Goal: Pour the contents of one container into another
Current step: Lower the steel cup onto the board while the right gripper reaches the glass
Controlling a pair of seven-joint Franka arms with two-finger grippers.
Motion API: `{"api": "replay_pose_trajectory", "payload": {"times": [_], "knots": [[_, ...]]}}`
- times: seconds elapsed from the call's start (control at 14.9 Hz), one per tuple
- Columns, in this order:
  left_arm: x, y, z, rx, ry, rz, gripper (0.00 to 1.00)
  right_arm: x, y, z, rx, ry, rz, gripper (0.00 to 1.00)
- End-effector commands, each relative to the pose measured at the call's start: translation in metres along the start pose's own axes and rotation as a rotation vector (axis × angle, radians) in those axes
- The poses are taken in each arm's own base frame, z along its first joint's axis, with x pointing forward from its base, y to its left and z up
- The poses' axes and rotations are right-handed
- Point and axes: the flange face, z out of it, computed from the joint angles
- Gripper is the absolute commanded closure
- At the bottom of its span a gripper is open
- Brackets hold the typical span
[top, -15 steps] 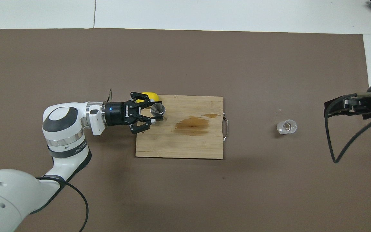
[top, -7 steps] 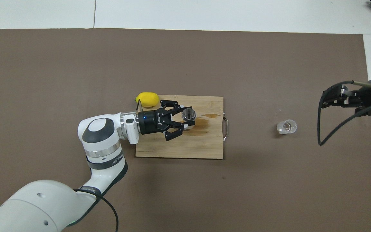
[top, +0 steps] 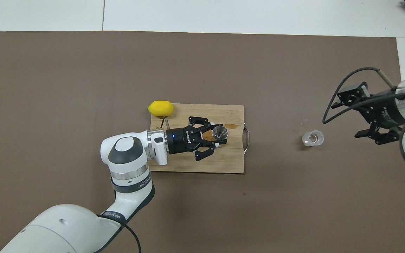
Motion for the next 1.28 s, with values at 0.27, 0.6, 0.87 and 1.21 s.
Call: {"api": "replay_pose_trajectory", "payload": {"times": [0.27, 0.6, 0.87, 1.21], "knots": [[-0.003, 0.004, -0.005, 0.036, -0.01, 0.075, 0.23, 0.072, 0.021, 0.092, -0.027, -0.184, 0.279, 0.0], [-0.003, 0.003, -0.015, 0.032, 0.009, 0.066, 0.0, 0.091, 0.036, 0.133, -0.035, -0.192, 0.322, 0.0], [0.007, -0.002, -0.063, 0.032, -0.021, 0.099, 0.0, 0.118, 0.056, 0.156, -0.024, -0.196, 0.321, 0.0], [0.0, -0.012, -0.133, -0.019, -0.086, 0.128, 0.0, 0.135, 0.068, 0.198, -0.01, -0.283, 0.266, 0.0]]}}
